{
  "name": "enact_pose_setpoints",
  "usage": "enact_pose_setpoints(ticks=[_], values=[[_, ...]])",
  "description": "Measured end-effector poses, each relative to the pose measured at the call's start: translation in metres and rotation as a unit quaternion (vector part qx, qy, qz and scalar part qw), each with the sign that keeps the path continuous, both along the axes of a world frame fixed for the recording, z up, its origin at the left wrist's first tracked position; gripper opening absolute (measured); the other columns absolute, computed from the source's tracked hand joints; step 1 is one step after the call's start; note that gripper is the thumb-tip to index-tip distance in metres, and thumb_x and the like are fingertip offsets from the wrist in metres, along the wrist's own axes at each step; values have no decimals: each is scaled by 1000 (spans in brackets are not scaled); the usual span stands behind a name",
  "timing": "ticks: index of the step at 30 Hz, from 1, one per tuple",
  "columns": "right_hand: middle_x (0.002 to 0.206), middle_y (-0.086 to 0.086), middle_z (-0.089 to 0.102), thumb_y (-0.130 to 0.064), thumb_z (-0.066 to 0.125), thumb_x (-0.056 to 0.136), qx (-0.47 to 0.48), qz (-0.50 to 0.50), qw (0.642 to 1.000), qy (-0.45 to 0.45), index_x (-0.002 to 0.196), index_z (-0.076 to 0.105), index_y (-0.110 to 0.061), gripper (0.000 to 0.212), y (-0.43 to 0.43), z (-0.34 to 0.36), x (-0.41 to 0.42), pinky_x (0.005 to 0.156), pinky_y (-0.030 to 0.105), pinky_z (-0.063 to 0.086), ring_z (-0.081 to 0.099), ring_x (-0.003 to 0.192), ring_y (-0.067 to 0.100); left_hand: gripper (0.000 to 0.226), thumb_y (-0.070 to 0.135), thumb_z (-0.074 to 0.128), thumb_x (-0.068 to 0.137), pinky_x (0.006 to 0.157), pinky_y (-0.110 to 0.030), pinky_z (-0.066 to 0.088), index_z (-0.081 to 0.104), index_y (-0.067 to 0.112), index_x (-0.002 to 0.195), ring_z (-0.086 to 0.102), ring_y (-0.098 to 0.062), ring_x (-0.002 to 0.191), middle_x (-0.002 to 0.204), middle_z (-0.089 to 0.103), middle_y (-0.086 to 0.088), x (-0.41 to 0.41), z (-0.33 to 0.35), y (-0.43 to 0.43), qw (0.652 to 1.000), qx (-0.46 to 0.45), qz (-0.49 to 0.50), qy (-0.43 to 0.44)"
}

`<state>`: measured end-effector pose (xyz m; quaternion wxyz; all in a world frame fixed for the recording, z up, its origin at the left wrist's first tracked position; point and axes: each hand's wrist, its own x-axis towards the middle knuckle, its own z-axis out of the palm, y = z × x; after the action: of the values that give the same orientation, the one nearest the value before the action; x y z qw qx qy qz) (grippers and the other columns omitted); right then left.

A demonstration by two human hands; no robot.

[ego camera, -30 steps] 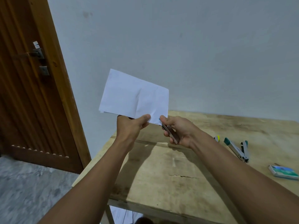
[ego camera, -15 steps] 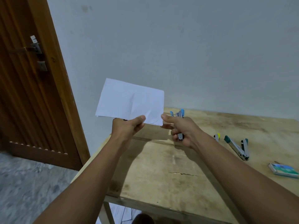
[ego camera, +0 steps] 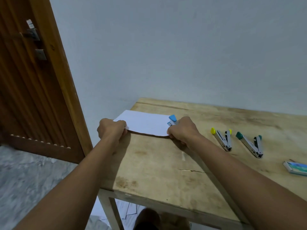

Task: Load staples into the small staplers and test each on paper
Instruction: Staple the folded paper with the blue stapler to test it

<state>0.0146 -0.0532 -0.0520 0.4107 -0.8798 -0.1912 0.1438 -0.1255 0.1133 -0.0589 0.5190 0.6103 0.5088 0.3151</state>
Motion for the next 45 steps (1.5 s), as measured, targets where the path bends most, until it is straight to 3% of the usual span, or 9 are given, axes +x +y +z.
enact_pose_setpoints(ticks=[3, 5, 8, 16, 26, 30, 33, 42, 45], values=[[80, 6, 52, -18, 63, 76, -32, 13, 999, -27, 89, 51, -9, 21, 1, -1, -3, 49, 24, 29, 48, 71, 27, 31, 11, 68, 61, 52, -24, 26, 63, -3, 88, 63, -32, 76, 80, 64, -16, -2, -3, 4, 995, 71, -2, 74], [78, 5, 51, -17, 64, 74, -46, 15, 998, -31, 88, 50, -10, 21, 0, -1, -3, 50, 25, 32, 49, 70, 26, 46, 12, 73, 64, 66, -32, 47, 62, -4, 107, 64, -35, 90, 103, 64, -21, -3, 1, 4, 984, 107, -5, 141], [81, 6, 56, -17, 66, 73, -60, 20, 997, -39, 93, 57, -7, 24, 1, -1, -5, 51, 25, 35, 54, 71, 26, 30, 17, 76, 67, 46, -29, 36, 61, 2, 88, 59, -26, 77, 97, 67, -17, -6, 3, 3, 966, 146, -34, 211], [76, 3, 48, -17, 66, 74, -58, 53, 996, -38, 85, 49, -11, 21, -5, 1, -8, 49, 24, 29, 45, 64, 22, 33, 34, 79, 65, 46, -28, 30, 68, 11, 86, 58, -25, 80, 102, 62, -13, -13, 8, -1, 938, 193, -68, 280], [74, 13, 51, -6, 55, 80, 124, -7, 983, 136, 83, 52, -8, 4, -36, 35, -3, 53, 26, 40, 49, 63, 26, 37, 23, 64, 82, 85, -35, 46, 56, 19, 118, 58, -27, 101, 116, 58, -6, 8, 28, -59, 930, 336, -104, 102], [77, 16, 58, -1, 70, 80, 94, -34, 992, 78, 87, 56, -3, 15, -52, 37, 15, 44, 23, 45, 56, 49, 20, 25, 22, 66, 80, 77, -28, 48, 62, 21, 105, 63, -16, 86, 86, 67, 9, 31, 23, -112, 932, 286, -220, 49], [70, 16, 60, 1, 75, 80, 118, -48, 986, 111, 85, 60, 2, 15, -59, 33, 19, 35, 20, 47, 57, 33, 15, 36, 31, 75, 76, 81, -29, 51, 65, 20, 109, 65, -17, 93, 95, 69, 4, 45, 11, -143, 921, 261, -282, 65], [95, 29, 68, 10, 75, 74, 136, -67, 978, 142, 83, 61, 14, 17, -44, 20, 28, 62, 47, 61, 72, 73, 38, 20, 30, 67, 83, 65, -29, 35, 73, 13, 93, 64, -27, 90, 87, 73, -4, 60, -6, -158, 913, 310, -241, 110], [85, 24, 69, 5, 79, 73, 98, -87, 986, 102, 83, 63, 12, 20, -40, 20, 28, 38, 25, 51, 67, 56, 29, 21, 29, 63, 85, 60, -29, 33, 73, 10, 84, 62, -28, 79, 77, 71, -5, 63, -7, -155, 912, 317, -232, 117]])
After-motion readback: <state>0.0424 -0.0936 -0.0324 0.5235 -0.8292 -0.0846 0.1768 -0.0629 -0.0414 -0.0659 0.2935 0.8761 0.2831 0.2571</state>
